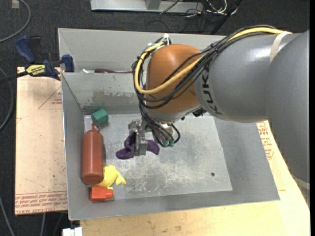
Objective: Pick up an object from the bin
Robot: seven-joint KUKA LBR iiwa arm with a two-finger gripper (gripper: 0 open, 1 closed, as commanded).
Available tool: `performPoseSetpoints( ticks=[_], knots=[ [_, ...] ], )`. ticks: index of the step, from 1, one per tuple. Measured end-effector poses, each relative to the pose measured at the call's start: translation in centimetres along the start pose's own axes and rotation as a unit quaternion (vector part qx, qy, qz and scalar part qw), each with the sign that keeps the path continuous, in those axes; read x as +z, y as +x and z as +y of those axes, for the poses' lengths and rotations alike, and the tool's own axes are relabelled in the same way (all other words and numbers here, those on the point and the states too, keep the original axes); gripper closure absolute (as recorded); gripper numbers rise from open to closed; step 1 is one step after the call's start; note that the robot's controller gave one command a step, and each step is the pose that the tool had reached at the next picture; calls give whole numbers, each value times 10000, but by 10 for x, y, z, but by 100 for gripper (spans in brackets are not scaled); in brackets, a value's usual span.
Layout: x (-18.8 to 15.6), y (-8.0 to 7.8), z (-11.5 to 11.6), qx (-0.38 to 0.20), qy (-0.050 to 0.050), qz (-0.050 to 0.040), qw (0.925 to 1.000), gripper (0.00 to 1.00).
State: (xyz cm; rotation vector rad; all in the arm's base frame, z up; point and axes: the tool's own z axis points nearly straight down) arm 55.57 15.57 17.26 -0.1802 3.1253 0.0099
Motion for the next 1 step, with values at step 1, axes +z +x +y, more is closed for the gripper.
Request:
performPoseSetpoints(
  ticks=[1],
  knots=[
    [-8,-1,0,0,-1,-6,10000,100]
  ],
)
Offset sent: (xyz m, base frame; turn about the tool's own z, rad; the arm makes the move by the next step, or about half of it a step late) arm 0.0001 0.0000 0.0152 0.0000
